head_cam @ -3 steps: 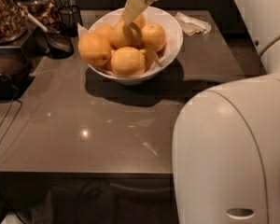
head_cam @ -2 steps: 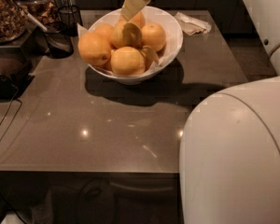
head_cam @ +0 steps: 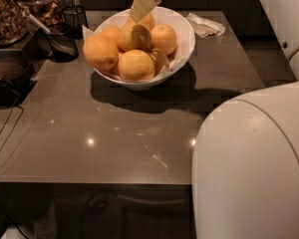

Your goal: Pick orange from white bowl

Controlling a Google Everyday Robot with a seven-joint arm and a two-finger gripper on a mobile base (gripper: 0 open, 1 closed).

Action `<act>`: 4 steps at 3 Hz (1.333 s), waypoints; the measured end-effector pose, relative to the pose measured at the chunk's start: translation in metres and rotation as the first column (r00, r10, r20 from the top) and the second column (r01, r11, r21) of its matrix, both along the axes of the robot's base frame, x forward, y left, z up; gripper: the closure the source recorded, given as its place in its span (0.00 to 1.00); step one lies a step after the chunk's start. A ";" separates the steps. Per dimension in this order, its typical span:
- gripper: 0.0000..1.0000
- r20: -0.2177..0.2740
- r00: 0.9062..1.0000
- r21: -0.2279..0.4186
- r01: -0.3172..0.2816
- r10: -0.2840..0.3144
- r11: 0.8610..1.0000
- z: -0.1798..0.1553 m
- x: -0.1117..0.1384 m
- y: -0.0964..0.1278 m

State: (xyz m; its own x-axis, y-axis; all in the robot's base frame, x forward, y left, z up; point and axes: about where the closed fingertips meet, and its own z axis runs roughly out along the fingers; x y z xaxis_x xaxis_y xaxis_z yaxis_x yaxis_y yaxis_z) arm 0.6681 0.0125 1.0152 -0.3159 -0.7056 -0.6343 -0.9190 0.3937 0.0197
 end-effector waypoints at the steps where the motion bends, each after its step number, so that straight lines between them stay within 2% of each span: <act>1: 0.34 0.000 1.000 0.000 0.000 0.000 1.000 0.000 0.000 0.000; 2: 0.11 0.000 1.000 0.000 0.000 0.000 1.000 0.000 0.000 0.000; 3: 0.00 0.008 1.000 -0.028 0.010 -0.010 1.000 -0.003 0.002 0.001; 4: 0.00 -0.026 0.997 -0.079 0.067 -0.069 0.995 -0.013 0.005 -0.005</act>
Offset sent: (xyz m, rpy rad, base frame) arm 0.0000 0.0000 0.0000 0.0000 0.0000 0.0000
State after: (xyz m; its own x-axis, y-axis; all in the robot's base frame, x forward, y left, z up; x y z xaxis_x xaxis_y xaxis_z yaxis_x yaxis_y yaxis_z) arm 0.6734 0.0074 1.0017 -0.3820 -0.7290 -0.5680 -0.8897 0.4564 0.0126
